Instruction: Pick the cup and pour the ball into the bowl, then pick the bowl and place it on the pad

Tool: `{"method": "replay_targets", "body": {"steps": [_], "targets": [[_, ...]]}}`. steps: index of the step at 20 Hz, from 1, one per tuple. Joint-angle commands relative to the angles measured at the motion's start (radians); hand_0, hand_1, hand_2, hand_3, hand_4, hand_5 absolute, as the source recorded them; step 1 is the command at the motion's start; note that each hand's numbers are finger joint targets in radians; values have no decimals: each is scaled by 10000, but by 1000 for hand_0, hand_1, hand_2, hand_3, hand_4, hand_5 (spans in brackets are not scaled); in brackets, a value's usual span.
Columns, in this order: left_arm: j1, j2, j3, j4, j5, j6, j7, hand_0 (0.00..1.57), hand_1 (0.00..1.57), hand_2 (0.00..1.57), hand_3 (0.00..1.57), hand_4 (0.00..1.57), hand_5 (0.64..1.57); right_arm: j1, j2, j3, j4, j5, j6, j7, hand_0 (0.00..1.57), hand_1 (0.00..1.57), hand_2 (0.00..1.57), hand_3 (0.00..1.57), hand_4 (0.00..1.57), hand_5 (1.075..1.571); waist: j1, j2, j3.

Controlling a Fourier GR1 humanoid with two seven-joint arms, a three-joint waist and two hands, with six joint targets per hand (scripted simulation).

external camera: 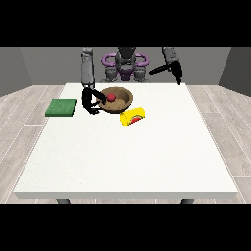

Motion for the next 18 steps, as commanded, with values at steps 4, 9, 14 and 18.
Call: {"method": "replay_targets", "body": {"steps": [4, 9, 14, 18], "targets": [[583, 533, 710, 552, 477, -250, -618, 0, 0, 0, 0, 0, 1571, -293, -597, 151, -356, -115, 735, 1832, 1571, 1571, 1571, 1571, 1046, 1553, -564, -491, 63], [711, 542, 649, 598, 391, -180, -603, 0, 0, 0, 0, 0, 1569, -733, -1616, -223, -680, -441, 1030, 2896, 1571, 1571, 1571, 1571, 1061, 1559, -643, -659, 65], [676, 174, 491, 687, 88, 454, -1062, 0, 0, 0, 0, 0, 1569, -833, -2613, -901, -848, -1085, 1914, 2935, 1571, 1571, 1571, 1571, 1062, 1560, -965, 96, 66], [782, 550, 672, 464, 343, 47, -784, 0, 0, 0, 0, 0, 1565, 477, -2884, -1001, -637, -1246, 3079, 2095, 1571, 1571, 1571, 1571, 1074, 1563, -1068, 77, 68]]}}
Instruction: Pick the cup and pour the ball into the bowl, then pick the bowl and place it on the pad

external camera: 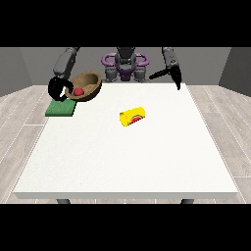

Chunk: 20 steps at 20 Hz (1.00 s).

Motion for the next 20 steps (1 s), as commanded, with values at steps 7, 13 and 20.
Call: {"method": "replay_targets", "body": {"steps": [7, 13, 20], "targets": [[-489, -557, -407, -700, -498, 1016, -611, 0, 0, 0, 0, 0, 1565, 168, -2234, -1167, 600, -984, 2466, -511, 1571, 1571, 1571, 1441, 1024, 1562, -34, 1820, 16], [-974, -247, -473, -2090, -673, 1101, -106, 0, 0, 0, 0, 0, 1564, 324, -3118, -1373, 1021, -639, 2746, -2393, 1571, 1571, 1571, 778, 1018, 1568, 102, 3329, 27], [12, -385, -1277, -4263, -1078, 969, 844, 0, 0, 0, 0, 0, 1564, 271, -3666, -1511, 1896, -379, 2680, -3202, 1571, 1571, 1571, 0, 1039, 1569, 405, 3552, 37]]}}
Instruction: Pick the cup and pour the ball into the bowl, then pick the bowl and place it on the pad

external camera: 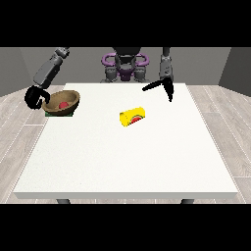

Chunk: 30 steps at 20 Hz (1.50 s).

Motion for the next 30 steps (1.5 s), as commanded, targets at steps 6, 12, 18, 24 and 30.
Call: {"method": "replay_targets", "body": {"steps": [6, 12, 18, 24, 30], "targets": [[559, -38, -245, -1284, -129, 41, 317, 0, 0, 0, 0, 0, 1563, -654, -689, -427, 668, -280, 465, 13, 1571, 1571, 1571, 212, 1007, 1571, -159, 416, -9], [941, 6, -47, -937, 299, -272, 149, 0, 0, 0, 0, 0, 1566, -451, -909, -436, 863, -425, 902, 826, 1571, 1571, 1571, 263, 736, 1570, -229, -242, -19], [819, 272, -101, -1881, 343, -680, 1142, 0, 0, 0, 0, 0, 1566, -205, -602, 67, 859, 173, 364, 441, 1571, 1571, 1571, 927, 711, 1570, 145, -343, -10], [905, -127, -502, -2352, -48, -296, 1321, 0, 0, 0, 0, 0, 1565, -140, -836, 247, 1204, 491, -94, 806, 1571, 1571, 1571, 1571, 588, 1535, -84, -61, -9], [1400, 186, -189, -3208, 480, -708, 1344, 0, 0, 0, 0, 0, 1566, 43, -1763, 322, 1060, 893, -634, 110, 0, 0, 427, 334, 0, 1481, -106, 273, -4]]}}
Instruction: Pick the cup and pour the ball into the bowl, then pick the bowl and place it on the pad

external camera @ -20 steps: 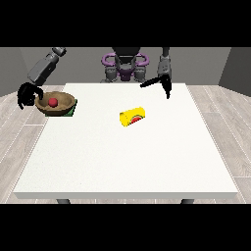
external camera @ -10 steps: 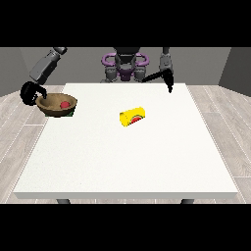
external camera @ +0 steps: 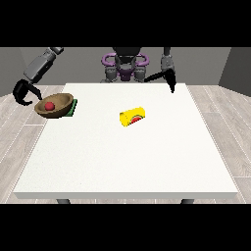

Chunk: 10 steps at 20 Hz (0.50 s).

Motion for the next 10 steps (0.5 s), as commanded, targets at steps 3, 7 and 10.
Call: {"method": "replay_targets", "body": {"steps": [3, 7, 10], "targets": [[60, 128, 348, -484, 236, -9, 191, 0, 0, 0, 0, 0, 1565, -197, -480, 34, -2, 179, -131, -4, 0, 0, 379, 223, 0, 1478, -219, 211, 2], [-411, 0, 179, -365, -142, 222, 816, 0, 0, 0, 0, 0, 1568, -564, -201, 245, -168, 305, -71, 379, 0, 0, 326, 275, 0, 1492, -466, -220, 0], [453, -92, -108, -979, -89, 39, 747, 0, 0, 0, 0, 0, 1569, -753, -1338, -132, 60, -1, 805, 862, 0, 0, 256, 213, 0, 1504, -360, -269, 5]]}}
